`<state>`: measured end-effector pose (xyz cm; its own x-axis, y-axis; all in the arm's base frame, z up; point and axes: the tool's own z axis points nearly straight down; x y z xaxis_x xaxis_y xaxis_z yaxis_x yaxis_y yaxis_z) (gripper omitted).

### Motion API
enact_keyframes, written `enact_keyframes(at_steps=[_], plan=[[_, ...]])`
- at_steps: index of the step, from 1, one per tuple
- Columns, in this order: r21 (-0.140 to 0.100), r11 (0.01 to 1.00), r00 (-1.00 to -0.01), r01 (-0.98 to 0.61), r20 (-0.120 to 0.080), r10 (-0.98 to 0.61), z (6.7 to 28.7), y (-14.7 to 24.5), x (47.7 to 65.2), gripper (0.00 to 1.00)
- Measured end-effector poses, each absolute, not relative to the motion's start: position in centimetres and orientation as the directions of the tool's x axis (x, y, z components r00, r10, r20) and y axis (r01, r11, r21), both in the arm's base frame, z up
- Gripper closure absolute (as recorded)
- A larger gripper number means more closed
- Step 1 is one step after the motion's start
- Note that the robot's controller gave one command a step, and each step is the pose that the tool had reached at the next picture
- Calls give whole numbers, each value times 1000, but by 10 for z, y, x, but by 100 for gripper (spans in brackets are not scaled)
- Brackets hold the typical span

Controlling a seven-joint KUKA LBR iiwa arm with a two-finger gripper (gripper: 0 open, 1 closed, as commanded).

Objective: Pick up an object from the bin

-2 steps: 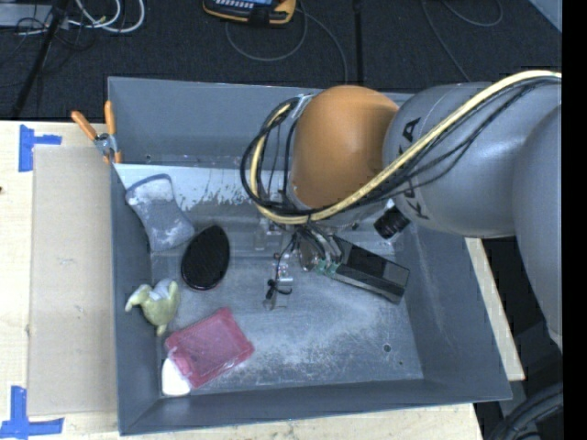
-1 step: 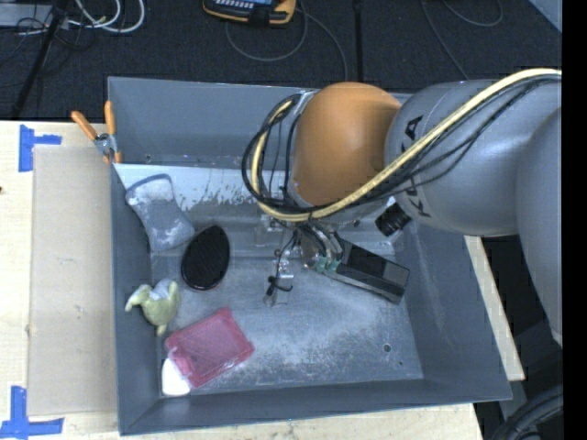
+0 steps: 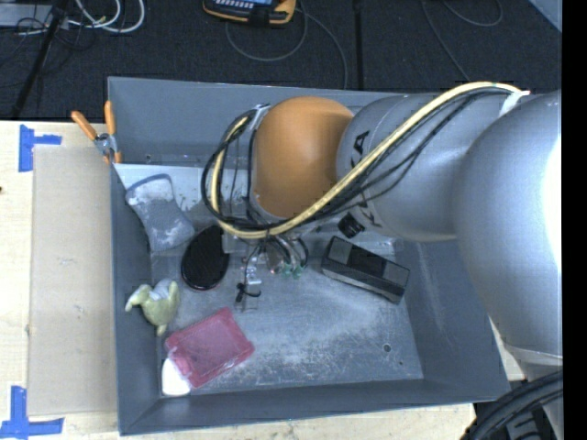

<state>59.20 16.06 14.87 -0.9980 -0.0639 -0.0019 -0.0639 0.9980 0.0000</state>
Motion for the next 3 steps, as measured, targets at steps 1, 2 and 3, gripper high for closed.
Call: enact_keyframes(at_steps=[1, 2, 3], plan=[[4, 966, -966, -259, 3, -259, 114, 173, 605, 0], [0, 966, -966, -260, -10, -260, 89, 179, 615, 0], [8, 965, -965, -263, -14, -263, 77, 205, 619, 100]])
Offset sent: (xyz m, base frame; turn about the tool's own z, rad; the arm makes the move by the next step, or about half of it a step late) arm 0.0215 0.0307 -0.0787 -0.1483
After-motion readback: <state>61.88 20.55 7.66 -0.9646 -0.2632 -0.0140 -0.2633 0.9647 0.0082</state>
